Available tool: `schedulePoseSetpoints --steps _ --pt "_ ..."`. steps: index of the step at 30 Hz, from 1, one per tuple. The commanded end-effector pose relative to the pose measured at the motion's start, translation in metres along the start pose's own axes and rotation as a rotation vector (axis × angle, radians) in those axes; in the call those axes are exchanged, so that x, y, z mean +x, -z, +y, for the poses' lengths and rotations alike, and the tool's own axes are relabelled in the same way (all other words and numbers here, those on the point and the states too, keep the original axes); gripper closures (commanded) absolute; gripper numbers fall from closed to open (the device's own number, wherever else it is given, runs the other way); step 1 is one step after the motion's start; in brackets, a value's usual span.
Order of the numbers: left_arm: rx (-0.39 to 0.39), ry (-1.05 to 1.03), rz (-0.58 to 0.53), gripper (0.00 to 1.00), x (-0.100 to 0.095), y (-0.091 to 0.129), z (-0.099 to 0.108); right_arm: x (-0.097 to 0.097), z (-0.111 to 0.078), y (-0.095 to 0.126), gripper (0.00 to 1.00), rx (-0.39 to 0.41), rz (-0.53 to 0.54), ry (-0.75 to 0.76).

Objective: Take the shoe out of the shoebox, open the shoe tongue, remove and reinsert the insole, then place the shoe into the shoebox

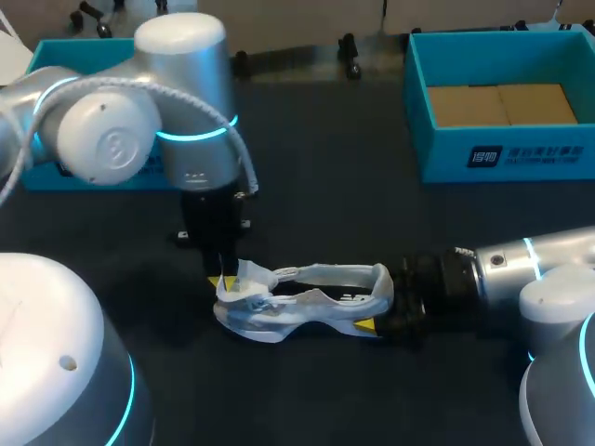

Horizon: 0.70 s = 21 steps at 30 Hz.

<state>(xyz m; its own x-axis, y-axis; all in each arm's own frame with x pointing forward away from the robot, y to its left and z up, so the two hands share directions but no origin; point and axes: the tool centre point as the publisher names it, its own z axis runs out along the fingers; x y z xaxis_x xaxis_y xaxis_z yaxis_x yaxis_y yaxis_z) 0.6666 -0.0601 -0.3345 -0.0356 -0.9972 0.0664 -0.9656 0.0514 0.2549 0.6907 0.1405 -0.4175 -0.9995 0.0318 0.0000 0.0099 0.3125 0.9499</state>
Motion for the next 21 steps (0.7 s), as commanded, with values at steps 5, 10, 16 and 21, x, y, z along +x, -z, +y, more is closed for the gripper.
schedulePoseSetpoints --steps 5,10,16,21 --pt "0.035 -0.027 0.136 0.79 -0.018 -0.003 0.006 0.000 0.000 0.000 1.00 0.007 0.001 -0.001" --pt "0.048 -0.032 0.121 0.32 -0.023 0.002 0.005 0.000 0.000 0.000 1.00 0.007 0.001 -0.001" --pt "0.102 -0.094 0.171 0.08 -0.017 0.038 0.015 0.000 0.000 0.000 1.00 0.007 0.001 -0.001" --pt "0.156 -0.176 0.197 0.04 0.000 0.068 0.023 0.000 0.000 0.000 1.00 0.007 0.001 -0.001"
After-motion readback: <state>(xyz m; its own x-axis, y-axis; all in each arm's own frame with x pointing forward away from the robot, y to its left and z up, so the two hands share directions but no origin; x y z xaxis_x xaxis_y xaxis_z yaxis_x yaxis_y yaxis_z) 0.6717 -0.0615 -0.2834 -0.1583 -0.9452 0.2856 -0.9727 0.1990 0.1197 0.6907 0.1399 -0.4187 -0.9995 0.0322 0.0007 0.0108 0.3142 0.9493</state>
